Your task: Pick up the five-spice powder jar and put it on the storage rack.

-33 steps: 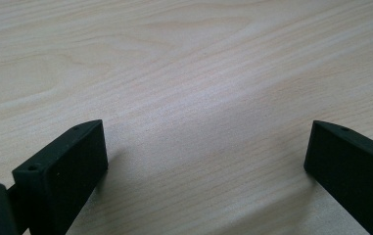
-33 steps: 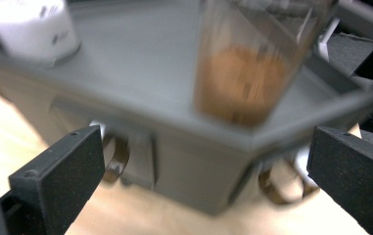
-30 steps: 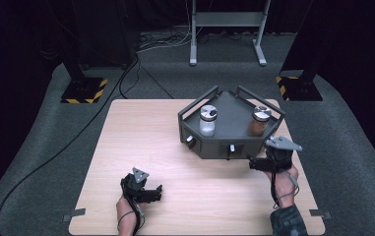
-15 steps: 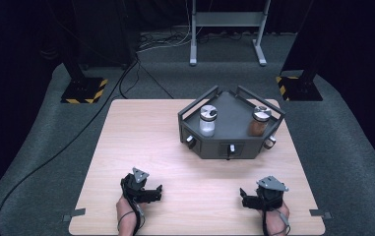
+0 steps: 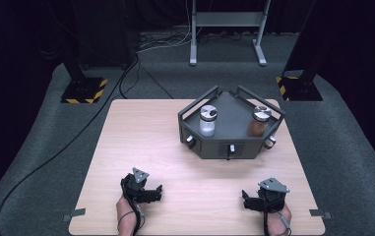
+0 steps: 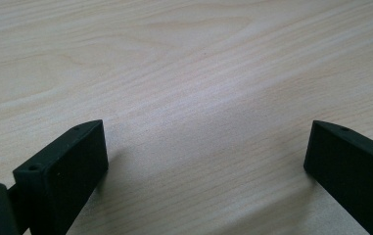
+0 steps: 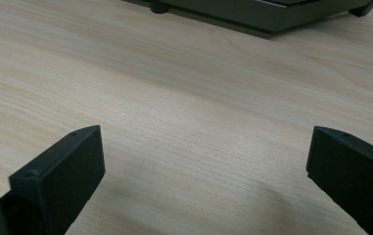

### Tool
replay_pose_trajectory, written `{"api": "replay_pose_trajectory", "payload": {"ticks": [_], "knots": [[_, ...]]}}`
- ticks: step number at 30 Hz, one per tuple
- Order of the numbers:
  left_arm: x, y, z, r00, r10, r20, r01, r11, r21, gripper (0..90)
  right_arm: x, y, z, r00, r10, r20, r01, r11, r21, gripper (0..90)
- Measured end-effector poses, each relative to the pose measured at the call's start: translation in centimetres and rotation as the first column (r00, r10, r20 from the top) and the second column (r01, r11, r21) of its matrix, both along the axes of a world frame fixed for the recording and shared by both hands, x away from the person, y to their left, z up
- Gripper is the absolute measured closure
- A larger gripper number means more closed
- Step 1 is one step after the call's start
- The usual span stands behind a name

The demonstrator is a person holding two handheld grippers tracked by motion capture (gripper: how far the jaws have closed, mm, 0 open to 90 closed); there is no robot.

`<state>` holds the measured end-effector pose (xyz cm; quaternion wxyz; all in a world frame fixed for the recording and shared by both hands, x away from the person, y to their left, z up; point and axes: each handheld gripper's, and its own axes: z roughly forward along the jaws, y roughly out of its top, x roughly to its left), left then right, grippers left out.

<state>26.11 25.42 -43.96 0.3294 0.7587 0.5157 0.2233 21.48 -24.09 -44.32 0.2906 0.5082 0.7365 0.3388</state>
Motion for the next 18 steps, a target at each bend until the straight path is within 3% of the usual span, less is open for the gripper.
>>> {"api": "replay_pose_trajectory", "payload": {"ticks": [18], "knots": [[-0.01, 0.0, 0.0, 1.0, 0.0, 0.0, 0.0, 1.0, 0.0, 2.2, 0.24, 0.15, 0.12, 0.9999, -0.009, -0.014, 0.009, 1.0, -0.004, 0.2]]}}
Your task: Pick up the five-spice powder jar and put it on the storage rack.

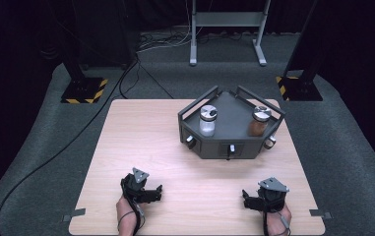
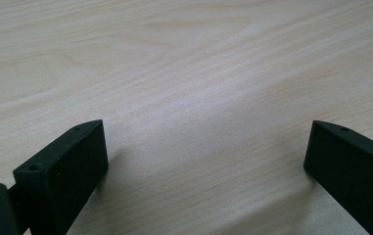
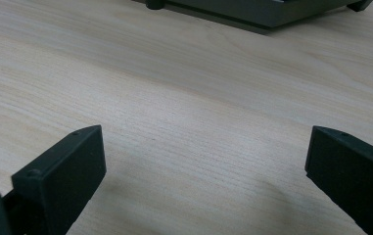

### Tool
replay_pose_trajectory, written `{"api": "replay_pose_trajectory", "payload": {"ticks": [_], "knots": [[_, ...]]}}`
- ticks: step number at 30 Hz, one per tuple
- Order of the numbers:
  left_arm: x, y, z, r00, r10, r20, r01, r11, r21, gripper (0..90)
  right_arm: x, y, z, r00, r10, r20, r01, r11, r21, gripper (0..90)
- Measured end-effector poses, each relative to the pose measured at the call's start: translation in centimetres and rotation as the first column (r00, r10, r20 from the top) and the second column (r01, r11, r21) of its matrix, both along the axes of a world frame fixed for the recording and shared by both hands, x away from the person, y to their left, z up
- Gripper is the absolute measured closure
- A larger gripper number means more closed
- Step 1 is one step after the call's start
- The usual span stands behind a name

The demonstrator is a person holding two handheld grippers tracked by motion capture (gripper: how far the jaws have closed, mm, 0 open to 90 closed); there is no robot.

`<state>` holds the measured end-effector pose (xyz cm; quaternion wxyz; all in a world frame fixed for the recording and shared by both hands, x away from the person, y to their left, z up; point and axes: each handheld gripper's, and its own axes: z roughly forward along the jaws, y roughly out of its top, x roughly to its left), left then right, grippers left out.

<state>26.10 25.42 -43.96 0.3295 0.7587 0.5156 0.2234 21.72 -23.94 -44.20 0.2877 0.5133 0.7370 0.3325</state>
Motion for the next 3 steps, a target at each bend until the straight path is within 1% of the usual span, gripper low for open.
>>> {"api": "replay_pose_trajectory", "payload": {"ticks": [3], "knots": [[0.0, 0.0, 0.0, 1.0, 0.0, 0.0, 0.0, 1.0, 0.0, 2.2, -0.02, -0.09, 0.0, 1.0, 0.006, 0.0, -0.006, 1.0, 0.002, 0.2]]}}
